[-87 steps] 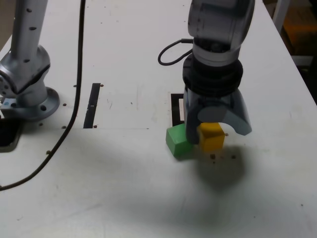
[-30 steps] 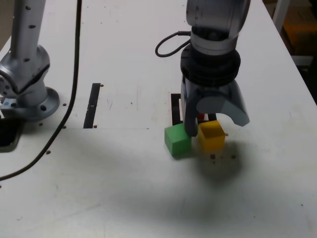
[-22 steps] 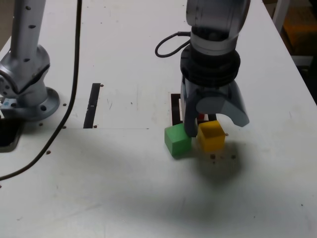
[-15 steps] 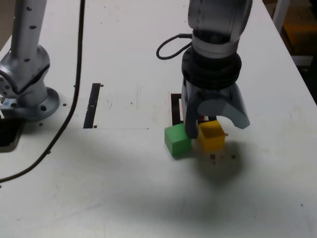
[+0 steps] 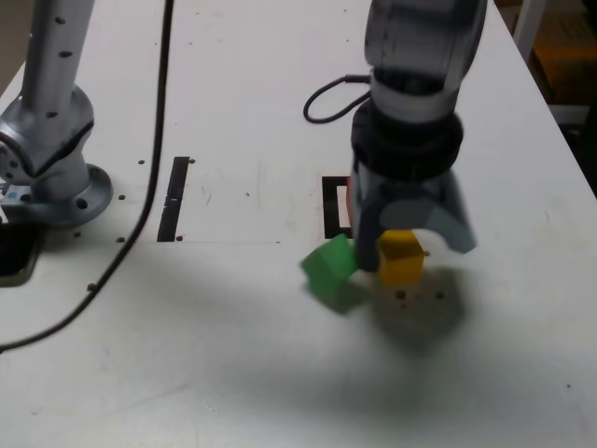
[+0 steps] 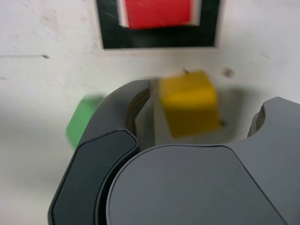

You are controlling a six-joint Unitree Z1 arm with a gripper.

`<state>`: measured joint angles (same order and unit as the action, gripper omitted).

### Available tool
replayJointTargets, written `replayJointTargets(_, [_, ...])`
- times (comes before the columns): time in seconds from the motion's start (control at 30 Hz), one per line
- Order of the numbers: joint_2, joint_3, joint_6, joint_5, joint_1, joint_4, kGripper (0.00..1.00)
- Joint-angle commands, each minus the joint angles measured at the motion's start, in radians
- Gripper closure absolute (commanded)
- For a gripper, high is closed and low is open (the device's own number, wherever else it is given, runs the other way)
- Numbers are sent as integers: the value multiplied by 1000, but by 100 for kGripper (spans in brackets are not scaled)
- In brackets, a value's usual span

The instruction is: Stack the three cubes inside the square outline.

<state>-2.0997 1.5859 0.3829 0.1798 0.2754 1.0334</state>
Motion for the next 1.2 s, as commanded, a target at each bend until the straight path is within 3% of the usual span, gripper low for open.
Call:
replayJointTargets(0.0, [-6,-6,-1,5,1,-3,17])
replayJointTargets(0.4, [-8,-50,-4,34,1,-23,22])
replayJointTargets(0.67, [-6,-69,-4,44,2,-32,42])
replayJointTargets(0.93, [-1,-76,-4,47,4,-41,69])
replayJointTargets(1.17, [30,-69,36,39,19,9,72])
